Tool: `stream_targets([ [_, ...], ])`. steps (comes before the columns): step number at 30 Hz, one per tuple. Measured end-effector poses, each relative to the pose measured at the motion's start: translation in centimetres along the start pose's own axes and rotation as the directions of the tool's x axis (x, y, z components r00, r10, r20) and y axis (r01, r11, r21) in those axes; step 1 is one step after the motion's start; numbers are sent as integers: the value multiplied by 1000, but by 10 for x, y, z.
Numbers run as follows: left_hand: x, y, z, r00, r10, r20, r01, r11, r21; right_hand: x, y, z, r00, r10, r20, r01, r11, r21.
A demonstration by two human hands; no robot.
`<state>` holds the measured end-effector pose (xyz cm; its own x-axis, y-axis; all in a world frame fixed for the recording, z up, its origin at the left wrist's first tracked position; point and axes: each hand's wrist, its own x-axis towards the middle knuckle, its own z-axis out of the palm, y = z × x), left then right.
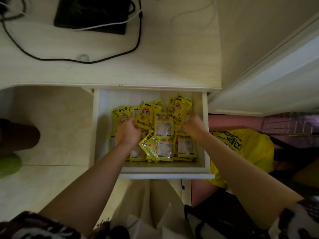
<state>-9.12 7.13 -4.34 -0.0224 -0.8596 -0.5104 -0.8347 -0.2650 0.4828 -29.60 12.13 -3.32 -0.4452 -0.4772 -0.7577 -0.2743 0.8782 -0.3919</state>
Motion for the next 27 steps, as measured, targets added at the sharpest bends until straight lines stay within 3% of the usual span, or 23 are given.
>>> stream_targets([
  [6, -43, -33, -43, 995, -21, -96, 20, 1000, -20, -46, -14, 13, 988, -138, 66, 148, 973, -177],
  [11, -87, -70, -77, 983, -58, -174, 37, 992, -124, -91, -34, 48, 934, -308, 182, 350, 892, -288],
  [21, -152, -173, -126, 916, -203, -345, 132, 967, -219, -170, -83, 158, 695, -547, 467, 718, 503, -480],
  [27, -180, -254, -164, 868, -253, -427, 189, 964, -186, -218, -114, 240, 601, -589, 541, 793, 353, -497],
])
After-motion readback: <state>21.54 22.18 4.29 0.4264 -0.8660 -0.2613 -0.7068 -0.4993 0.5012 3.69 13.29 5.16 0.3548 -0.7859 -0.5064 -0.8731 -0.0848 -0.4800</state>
